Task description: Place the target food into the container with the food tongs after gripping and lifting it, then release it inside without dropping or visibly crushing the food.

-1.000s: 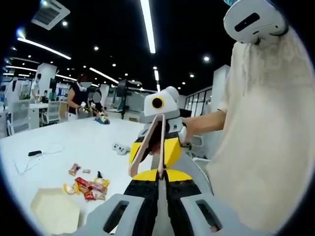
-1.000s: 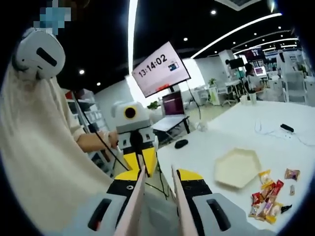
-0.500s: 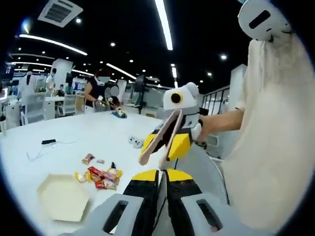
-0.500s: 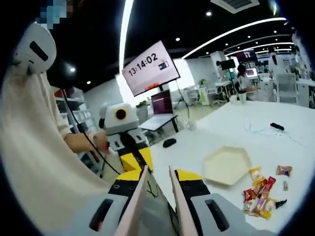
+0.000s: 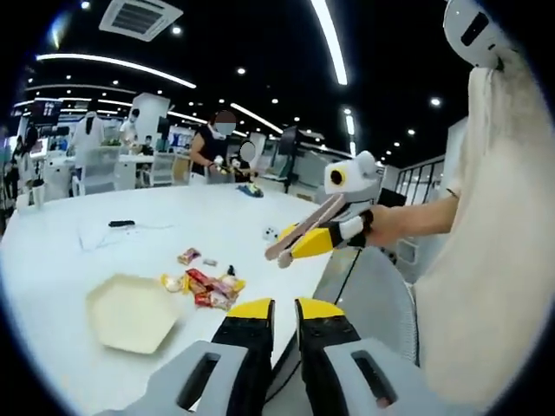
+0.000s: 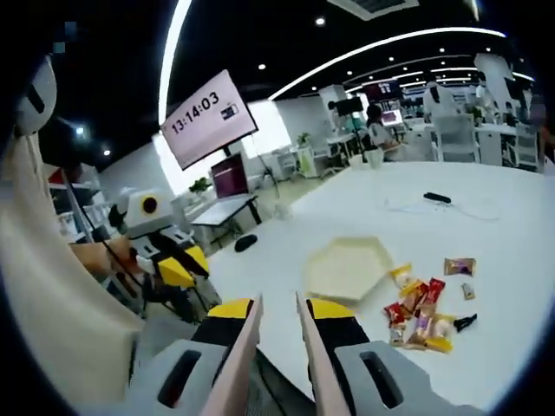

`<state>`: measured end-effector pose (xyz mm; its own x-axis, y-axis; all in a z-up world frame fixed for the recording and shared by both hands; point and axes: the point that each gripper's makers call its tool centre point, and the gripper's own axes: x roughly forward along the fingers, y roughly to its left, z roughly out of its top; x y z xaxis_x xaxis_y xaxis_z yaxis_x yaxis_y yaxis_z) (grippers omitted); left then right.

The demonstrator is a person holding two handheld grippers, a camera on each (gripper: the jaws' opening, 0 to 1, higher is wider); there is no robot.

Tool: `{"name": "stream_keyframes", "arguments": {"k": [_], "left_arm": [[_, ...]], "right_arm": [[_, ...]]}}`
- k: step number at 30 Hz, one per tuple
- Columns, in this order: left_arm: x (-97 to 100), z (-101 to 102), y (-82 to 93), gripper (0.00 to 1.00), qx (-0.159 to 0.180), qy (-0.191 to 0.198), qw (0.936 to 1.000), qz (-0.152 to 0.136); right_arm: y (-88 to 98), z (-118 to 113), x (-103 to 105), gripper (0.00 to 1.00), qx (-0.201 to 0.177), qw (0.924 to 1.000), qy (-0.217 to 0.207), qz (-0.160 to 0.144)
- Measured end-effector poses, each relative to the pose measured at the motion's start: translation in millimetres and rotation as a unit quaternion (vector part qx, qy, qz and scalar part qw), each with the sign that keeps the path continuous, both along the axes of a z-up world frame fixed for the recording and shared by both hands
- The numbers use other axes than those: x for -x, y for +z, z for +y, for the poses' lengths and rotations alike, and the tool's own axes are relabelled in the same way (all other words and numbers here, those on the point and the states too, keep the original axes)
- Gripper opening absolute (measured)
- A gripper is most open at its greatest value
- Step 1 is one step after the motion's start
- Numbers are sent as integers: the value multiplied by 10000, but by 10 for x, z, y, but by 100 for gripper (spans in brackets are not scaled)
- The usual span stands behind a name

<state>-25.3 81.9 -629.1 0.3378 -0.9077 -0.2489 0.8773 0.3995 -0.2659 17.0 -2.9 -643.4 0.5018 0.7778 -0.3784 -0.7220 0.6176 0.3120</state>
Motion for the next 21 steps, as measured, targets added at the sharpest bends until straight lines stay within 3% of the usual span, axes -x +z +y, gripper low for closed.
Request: {"name": "stream_keyframes", "arguments": {"k": [8,14,21], "left_arm": [[19,-5,-1,3,7,72,10000,11],[-24,17,42,0,-111,170,9997,-152],[-53,41,34,0,-84,252,9996,-99]], "right_arm": [[-119,-164,-83,15,342,9990,-282,37],[-143,-223,-145,11,502,9979,-396,36],[-217,-179,-185,20,646,9976,-247,7]]}}
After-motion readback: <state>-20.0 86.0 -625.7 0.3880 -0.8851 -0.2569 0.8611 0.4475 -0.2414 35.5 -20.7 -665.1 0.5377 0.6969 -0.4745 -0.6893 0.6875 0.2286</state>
